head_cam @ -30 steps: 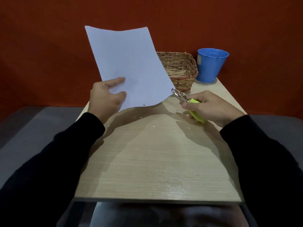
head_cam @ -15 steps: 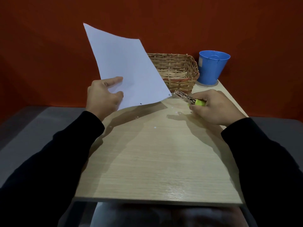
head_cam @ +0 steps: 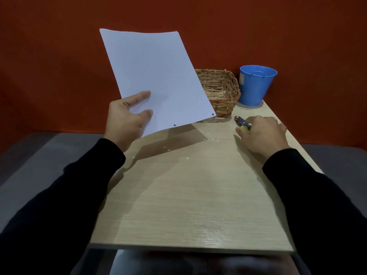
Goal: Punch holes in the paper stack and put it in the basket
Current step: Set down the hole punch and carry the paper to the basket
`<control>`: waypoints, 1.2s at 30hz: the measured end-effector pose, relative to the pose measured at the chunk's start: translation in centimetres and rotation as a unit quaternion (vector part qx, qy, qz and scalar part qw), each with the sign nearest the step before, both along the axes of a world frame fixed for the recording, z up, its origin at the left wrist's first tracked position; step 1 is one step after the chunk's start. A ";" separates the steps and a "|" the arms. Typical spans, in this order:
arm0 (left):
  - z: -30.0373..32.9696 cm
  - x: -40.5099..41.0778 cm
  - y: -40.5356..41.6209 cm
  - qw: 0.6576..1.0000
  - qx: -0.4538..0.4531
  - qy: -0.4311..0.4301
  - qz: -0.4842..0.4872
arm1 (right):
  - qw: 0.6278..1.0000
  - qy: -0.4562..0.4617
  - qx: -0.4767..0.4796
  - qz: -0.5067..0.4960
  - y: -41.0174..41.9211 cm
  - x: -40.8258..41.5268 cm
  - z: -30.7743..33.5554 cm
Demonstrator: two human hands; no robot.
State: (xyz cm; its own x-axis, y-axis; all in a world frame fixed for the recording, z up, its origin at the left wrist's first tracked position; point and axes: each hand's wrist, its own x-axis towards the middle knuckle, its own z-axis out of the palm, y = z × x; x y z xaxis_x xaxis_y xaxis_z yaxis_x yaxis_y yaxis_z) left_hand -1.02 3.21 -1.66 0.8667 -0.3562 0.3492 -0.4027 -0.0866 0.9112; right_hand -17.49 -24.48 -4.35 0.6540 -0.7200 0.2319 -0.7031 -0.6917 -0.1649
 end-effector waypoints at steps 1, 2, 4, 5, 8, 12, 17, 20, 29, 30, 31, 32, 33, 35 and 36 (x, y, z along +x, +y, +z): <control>0.0 0.0 -0.2 1.000 -0.005 0.005 -0.005 | 0.998 -0.049 -0.016 0.018 0.2 0.2 0.3; 0.0 0.0 -0.3 1.000 -0.012 0.010 -0.007 | 0.992 -0.119 -0.022 0.043 0.6 0.2 0.8; 0.2 0.0 -0.7 0.999 -0.036 0.012 -0.003 | 0.956 -0.262 0.087 0.102 1.9 0.3 2.2; 0.5 0.1 -1.1 0.998 -0.056 0.017 -0.001 | 0.912 -0.321 0.222 0.122 2.9 0.6 3.1; 1.4 -0.2 -3.2 0.992 -0.119 0.030 0.005 | 0.686 -0.365 0.613 0.143 5.6 2.3 4.3; 3.1 -0.6 -7.4 0.991 -0.135 0.005 -0.015 | 0.577 -0.455 0.651 0.189 6.4 5.9 6.3; 5.2 1.3 -10.7 0.993 -0.052 -0.080 -0.069 | 0.618 -0.560 0.535 0.131 3.2 9.4 10.0; 6.7 4.2 -11.5 0.992 -0.087 -0.063 -0.068 | 0.671 -0.556 0.469 0.145 -1.4 10.6 11.0; 8.5 14.7 -12.5 0.996 -0.067 0.004 0.053 | 0.776 -0.447 0.404 0.189 -10.0 13.3 11.1; 8.1 15.3 -12.7 0.998 -0.022 0.002 0.055 | 0.787 -0.433 0.397 0.188 -10.3 13.8 10.9; 7.7 15.8 -12.9 0.999 0.018 0.001 0.051 | 0.798 -0.419 0.390 0.187 -10.5 14.1 10.7; 7.4 16.1 -13.1 0.998 0.055 -0.002 0.039 | 0.811 -0.401 0.383 0.187 -10.5 14.4 10.4; 6.9 16.5 -13.2 0.996 0.091 -0.006 0.021 | 0.825 -0.382 0.373 0.187 -10.5 14.7 10.1; 6.1 17.1 -13.3 0.989 0.150 -0.005 -0.006 | 0.849 -0.348 0.352 0.183 -10.3 15.0 9.5; 5.7 17.3 -13.3 0.984 0.177 -0.007 -0.007 | 0.857 -0.337 0.347 0.176 -10.1 15.2 9.3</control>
State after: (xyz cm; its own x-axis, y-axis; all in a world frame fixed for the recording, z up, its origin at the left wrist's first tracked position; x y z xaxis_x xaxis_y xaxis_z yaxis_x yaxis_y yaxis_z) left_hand 16.28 -10.10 4.05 0.8569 -0.4696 0.2128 -0.4181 -0.3913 0.8198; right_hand -2.33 -34.60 4.90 0.7458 -0.6223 0.2378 -0.0539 -0.4121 -0.9095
